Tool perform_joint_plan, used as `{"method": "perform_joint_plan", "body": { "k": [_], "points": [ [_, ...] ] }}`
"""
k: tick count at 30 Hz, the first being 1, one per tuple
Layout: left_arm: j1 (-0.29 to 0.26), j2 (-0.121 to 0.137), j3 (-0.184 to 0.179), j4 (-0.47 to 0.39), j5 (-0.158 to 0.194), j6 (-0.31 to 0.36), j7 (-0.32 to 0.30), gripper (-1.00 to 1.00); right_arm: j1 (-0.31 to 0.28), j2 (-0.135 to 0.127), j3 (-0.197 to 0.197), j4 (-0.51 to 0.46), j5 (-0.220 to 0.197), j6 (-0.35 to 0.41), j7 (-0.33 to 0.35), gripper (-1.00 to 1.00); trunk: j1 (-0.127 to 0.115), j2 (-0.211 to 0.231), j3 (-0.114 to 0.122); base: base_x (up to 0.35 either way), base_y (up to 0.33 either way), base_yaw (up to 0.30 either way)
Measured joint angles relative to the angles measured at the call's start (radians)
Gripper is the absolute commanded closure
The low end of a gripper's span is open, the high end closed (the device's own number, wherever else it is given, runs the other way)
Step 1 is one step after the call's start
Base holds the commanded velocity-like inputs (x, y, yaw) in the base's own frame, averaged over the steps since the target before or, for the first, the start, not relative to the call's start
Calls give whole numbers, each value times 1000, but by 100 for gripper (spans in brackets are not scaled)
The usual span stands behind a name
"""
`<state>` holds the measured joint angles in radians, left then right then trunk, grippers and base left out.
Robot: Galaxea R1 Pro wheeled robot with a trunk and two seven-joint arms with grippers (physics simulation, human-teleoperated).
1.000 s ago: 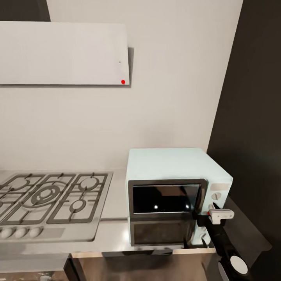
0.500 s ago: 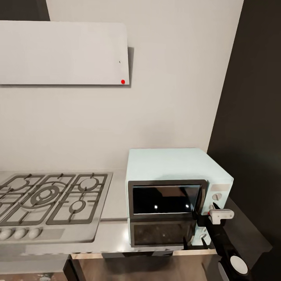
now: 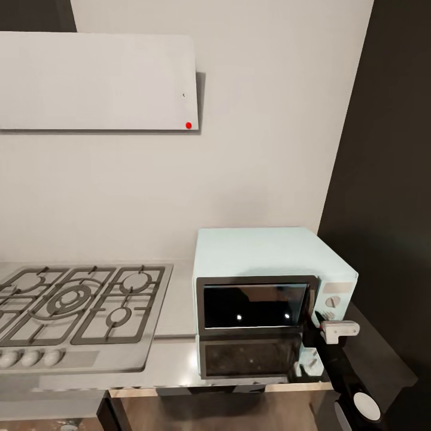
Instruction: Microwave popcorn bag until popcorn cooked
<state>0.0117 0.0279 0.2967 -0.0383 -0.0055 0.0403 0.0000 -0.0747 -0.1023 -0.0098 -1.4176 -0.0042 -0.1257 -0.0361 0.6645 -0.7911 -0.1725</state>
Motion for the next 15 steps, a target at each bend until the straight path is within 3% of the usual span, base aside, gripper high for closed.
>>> {"method": "perform_joint_plan", "body": {
  "k": [11, 15],
  "points": [
    [0, 0, -1, 1, 0, 0, 0, -100, 0, 0, -7, 0, -2, -3, -6, 100, 0, 0, 0, 0, 0, 0],
    [0, -1, -1, 0, 0, 0, -1, -100, 0, 0, -4, 0, -3, -3, -7, 100, 1, 0, 0, -215, 0, 0]
  ]
}}
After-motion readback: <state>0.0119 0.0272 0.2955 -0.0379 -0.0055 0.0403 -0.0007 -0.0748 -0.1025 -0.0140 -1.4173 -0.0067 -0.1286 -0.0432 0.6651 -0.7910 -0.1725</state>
